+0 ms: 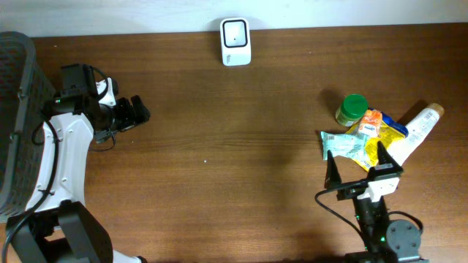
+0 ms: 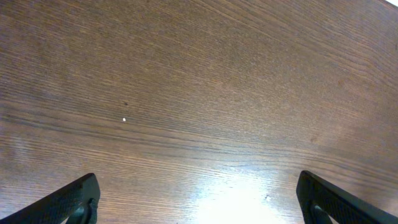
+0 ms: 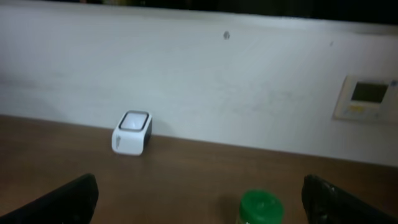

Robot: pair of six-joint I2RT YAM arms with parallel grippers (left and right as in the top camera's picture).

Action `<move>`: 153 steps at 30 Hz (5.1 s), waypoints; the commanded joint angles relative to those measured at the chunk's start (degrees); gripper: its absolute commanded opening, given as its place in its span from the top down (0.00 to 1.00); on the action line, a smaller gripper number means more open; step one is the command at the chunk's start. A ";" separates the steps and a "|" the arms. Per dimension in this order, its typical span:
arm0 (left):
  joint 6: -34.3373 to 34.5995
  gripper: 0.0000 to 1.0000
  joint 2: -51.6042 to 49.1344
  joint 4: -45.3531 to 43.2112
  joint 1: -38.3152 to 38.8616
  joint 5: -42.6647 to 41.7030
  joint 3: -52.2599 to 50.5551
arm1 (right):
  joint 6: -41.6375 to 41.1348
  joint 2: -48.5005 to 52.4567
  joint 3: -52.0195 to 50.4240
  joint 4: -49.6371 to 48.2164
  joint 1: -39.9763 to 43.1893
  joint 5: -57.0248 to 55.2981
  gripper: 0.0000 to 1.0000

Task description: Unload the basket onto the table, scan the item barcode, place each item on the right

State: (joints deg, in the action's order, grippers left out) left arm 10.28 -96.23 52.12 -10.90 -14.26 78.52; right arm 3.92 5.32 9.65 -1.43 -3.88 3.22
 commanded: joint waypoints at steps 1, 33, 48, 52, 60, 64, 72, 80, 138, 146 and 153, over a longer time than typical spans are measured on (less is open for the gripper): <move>-0.11 0.01 -0.85 0.02 -0.15 0.17 -0.07 | 0.13 -5.18 -5.57 -1.36 0.15 1.55 0.02; -0.11 0.01 -0.85 0.02 -0.15 0.17 -0.07 | 0.15 -5.01 -9.33 5.29 0.15 4.09 0.02; -0.11 0.01 13.20 -1.31 3.58 3.80 -5.73 | 0.15 -5.01 -9.33 5.29 0.15 4.09 0.02; -0.17 0.01 22.32 -10.56 5.05 4.09 -14.40 | 0.15 -5.01 -9.33 5.29 0.15 4.09 0.02; -21.90 0.01 42.58 -43.08 12.52 3.17 -39.39 | 0.15 -5.01 -9.33 5.29 0.15 4.09 0.02; -26.40 0.01 53.00 -49.20 12.98 3.67 -49.37 | 0.15 -5.01 -9.33 5.29 0.15 4.09 0.02; -28.44 0.01 70.12 -50.01 12.87 12.22 -62.40 | 0.15 -5.01 -9.33 5.29 0.15 4.09 0.02; -28.44 0.01 81.05 -49.99 12.87 14.95 -72.02 | 0.15 -5.01 -9.33 5.29 0.15 4.09 0.02; -28.37 0.01 95.93 -47.34 12.94 15.15 -77.99 | 0.15 -5.01 -9.33 5.29 0.15 4.09 0.02; -28.37 0.01 95.93 -47.34 12.94 15.15 -77.99 | 0.15 -5.01 -9.33 5.29 0.15 4.09 0.02; -28.37 0.01 95.93 -47.34 12.94 15.15 -77.99 | 0.15 -5.01 -9.33 5.29 0.15 4.09 0.02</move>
State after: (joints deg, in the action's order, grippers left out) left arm -17.19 -0.80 4.80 2.13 0.69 0.95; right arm 3.88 0.80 0.84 3.88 -3.88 6.83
